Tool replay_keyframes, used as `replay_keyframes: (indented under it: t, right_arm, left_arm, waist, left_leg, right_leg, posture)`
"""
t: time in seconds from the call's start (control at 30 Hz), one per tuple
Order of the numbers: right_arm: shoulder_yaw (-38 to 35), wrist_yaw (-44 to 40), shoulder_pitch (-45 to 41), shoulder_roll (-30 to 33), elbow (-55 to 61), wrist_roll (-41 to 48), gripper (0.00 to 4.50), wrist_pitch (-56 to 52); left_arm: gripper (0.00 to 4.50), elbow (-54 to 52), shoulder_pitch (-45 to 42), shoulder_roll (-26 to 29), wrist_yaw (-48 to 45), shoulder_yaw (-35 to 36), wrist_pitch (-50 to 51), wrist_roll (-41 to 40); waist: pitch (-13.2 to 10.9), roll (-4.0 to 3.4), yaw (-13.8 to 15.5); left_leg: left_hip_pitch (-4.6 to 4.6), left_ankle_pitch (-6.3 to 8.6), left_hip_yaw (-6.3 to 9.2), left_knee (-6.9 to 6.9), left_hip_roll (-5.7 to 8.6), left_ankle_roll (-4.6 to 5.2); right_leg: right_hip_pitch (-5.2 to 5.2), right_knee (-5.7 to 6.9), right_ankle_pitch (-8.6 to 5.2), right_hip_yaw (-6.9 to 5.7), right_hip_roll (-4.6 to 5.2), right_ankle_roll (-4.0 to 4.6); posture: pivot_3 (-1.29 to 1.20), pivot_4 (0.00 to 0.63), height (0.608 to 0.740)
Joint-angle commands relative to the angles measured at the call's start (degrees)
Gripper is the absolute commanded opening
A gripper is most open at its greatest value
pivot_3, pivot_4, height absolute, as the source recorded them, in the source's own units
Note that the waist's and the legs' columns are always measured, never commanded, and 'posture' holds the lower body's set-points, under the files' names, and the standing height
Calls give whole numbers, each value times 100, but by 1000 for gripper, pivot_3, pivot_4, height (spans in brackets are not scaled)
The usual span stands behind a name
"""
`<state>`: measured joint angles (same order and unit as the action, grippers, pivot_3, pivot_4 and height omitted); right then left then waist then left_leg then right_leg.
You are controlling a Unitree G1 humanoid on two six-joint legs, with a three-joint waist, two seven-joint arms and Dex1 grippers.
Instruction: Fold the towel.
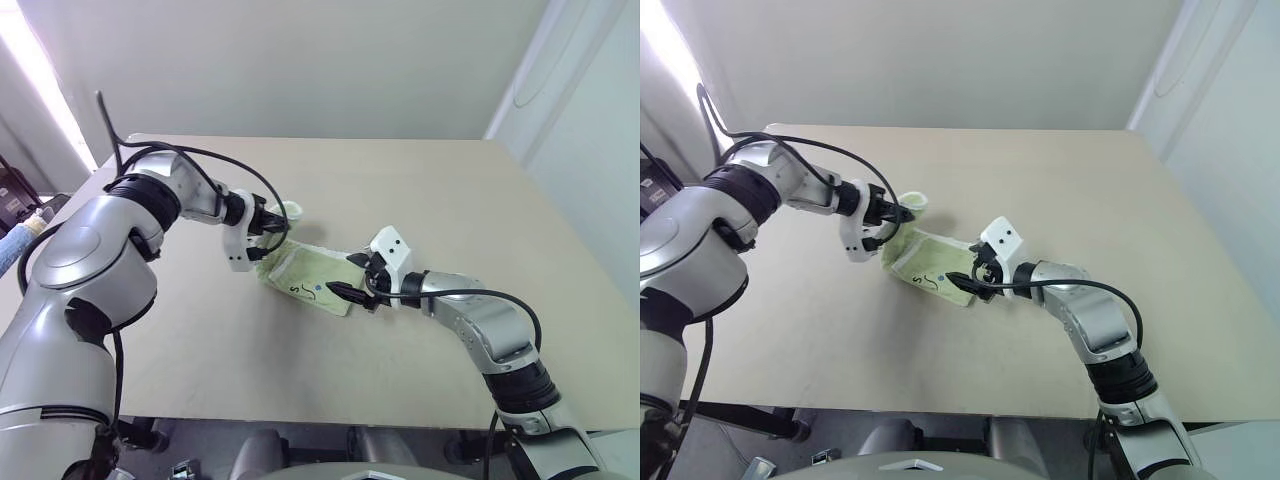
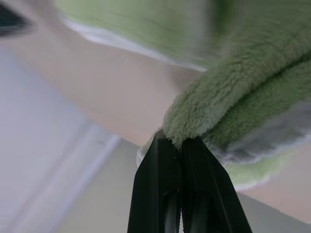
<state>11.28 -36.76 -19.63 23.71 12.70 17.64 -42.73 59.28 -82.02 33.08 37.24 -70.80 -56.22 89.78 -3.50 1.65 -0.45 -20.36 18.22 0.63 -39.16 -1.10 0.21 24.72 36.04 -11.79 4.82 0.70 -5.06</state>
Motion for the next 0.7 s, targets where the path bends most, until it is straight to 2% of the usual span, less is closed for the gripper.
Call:
replay_keyframes:
  t: [0.03, 0.2, 0.43, 0.47, 0.5, 0.57, 0.67, 0.7]
  right_arm:
    - [-265, 67, 1, 74, 263, 80, 3961, -24]
    - [-293, 54, 164, 187, 458, 106, 3961, -119]
    - [-293, 60, 202, 327, 490, 74, 3961, -122]
    - [-287, 63, 197, 339, 482, 63, 3961, -119]
    - [-282, 66, 200, 350, 483, 57, 3961, -115]
    - [-276, 59, 215, 377, 476, 54, 3961, -101]
    - [-229, 38, 237, 460, 445, 4, 3961, -63]
    - [-228, 38, 240, 469, 440, 9, 3961, -59]
  left_arm:
    - [42, -357, -132, -77, 333, -62, -204, -35]
    - [42, -709, 25, -241, 717, 27, -336, -212]
    - [42, -762, 451, -213, 745, -24, -405, -288]
    - [470, -796, 484, -196, 788, 8, -394, -303]
    - [644, -798, 506, -188, 777, 45, -404, -329]
    - [1354, -766, 540, -181, 706, 140, -507, -447]
    - [2396, -655, 576, -195, 339, 330, -648, -762]
    - [2396, -598, 576, -195, 160, 415, -694, -905]
  waist:
    - [0, 0, -12]
    - [0, -1, -30]
    - [0, -1, -23]
    - [0, -1, -19]
    - [0, -1, -13]
    - [1, 0, -9]
    - [1, 0, -2]
    - [1, 0, -5]
  left_leg:
    - [0, 0, 0, 0, 0, 0]
    - [5, 0, -1, 1, 0, 0]
    - [8, 0, -6, -1, 2, 0]
    - [9, 0, -6, -1, 2, 0]
    - [9, 0, -5, -1, 2, 0]
    - [7, 0, -5, -2, 3, 0]
    - [7, 0, -5, -2, 5, 0]
    - [7, 0, -5, -2, 6, 0]
  right_leg:
    - [0, 1, 0, 0, 0, 0]
    - [0, 10, 0, 2, -3, 1]
    - [-3, 9, 1, 7, -2, 2]
    - [-3, 10, 1, 7, -2, 2]
    - [-3, 10, 1, 7, -2, 2]
    - [-2, 7, 1, 7, 0, 2]
    - [-3, 4, 1, 7, 2, 2]
    - [-4, 5, 1, 7, 2, 2]
  posture:
    - [0, 0, 712]
    - [0, 0, 712]
    - [0, 0, 712]
    - [0, 0, 712]
    - [0, 0, 712]
    - [0, 0, 712]
    - [0, 0, 712]
    - [0, 0, 712]
